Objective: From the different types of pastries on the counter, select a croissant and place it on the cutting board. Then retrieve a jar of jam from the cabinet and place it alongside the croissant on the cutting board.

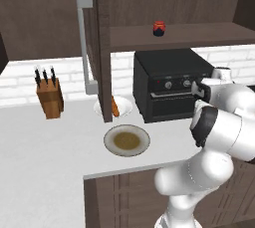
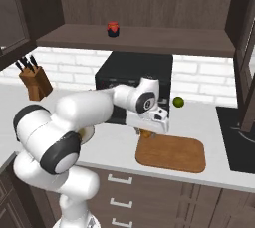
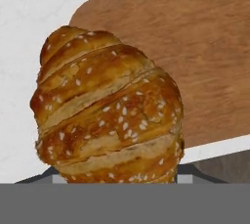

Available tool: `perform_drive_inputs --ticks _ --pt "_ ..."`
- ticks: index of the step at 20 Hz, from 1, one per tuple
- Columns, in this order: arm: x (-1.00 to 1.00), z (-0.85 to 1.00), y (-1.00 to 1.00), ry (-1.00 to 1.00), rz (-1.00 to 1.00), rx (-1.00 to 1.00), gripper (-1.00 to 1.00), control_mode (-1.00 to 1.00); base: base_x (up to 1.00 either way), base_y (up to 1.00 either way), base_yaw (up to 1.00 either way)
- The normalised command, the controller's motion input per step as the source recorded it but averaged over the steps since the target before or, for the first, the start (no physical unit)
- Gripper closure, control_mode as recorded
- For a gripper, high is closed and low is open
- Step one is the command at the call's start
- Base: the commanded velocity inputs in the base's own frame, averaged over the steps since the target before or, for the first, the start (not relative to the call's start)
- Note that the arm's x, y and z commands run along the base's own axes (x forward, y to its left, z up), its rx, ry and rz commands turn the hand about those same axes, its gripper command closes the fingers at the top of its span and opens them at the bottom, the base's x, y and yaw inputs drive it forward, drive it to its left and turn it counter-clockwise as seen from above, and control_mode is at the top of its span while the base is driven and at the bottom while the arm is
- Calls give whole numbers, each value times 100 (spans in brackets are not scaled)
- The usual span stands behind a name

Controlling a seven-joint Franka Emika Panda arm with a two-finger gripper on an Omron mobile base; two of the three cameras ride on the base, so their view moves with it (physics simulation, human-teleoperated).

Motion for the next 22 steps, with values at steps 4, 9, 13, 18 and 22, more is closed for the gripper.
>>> perform_drive_inputs --ticks 4,9,13,18,22 --pt "-1 0 -81 -1 0 0 100 -100 0 0 0" --pt "-5 0 -81 -2 0 0 100 -100 0 0 0" --pt "-1 -3 -71 -2 0 0 100 -100 0 0 0" --pt "-13 -23 -29 0 -1 0 100 -100 0 0 0" --pt "0 -61 -16 -1 0 0 100 -100 0 0 0"
